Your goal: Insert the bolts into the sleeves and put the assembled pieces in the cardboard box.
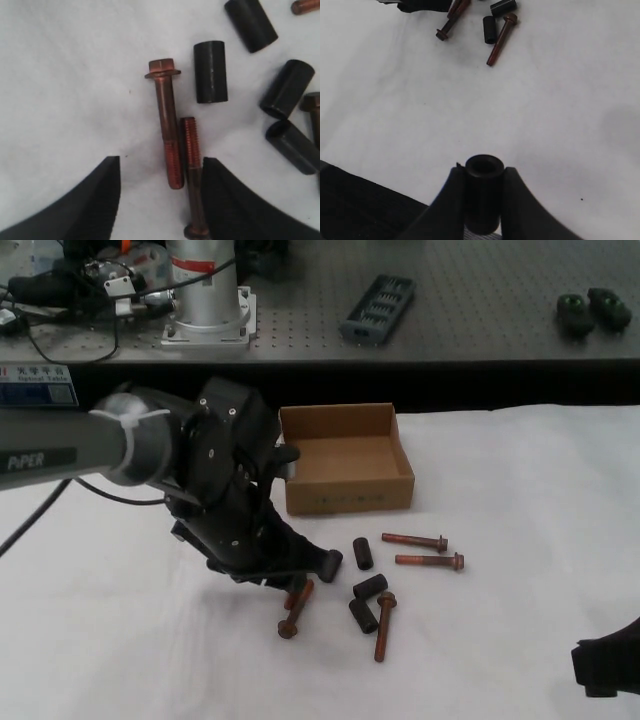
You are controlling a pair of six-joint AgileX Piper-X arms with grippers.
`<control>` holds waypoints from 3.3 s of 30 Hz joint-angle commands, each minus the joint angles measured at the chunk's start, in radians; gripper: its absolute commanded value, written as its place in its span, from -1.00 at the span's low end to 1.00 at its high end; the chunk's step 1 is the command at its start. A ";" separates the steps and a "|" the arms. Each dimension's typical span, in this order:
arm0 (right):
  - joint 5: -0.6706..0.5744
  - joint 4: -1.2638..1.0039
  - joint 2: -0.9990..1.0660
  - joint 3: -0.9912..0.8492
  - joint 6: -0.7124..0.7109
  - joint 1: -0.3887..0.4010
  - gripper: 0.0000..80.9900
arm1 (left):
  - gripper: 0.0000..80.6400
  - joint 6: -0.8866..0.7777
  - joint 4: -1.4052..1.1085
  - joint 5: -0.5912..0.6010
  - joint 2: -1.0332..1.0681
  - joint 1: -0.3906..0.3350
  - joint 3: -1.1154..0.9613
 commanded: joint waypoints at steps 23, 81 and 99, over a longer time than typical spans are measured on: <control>-0.096 -0.010 -0.009 -0.001 -0.035 0.002 -0.95 | -0.09 0.026 -0.149 -0.088 0.083 -0.037 -0.032; -0.102 0.001 -0.009 -0.001 -0.062 0.002 -0.95 | -0.99 0.126 0.047 -0.109 0.060 -0.035 -0.170; -0.147 -0.272 0.125 -0.001 -0.222 0.002 -0.95 | -0.99 -0.258 -0.224 0.211 -0.417 -0.032 0.091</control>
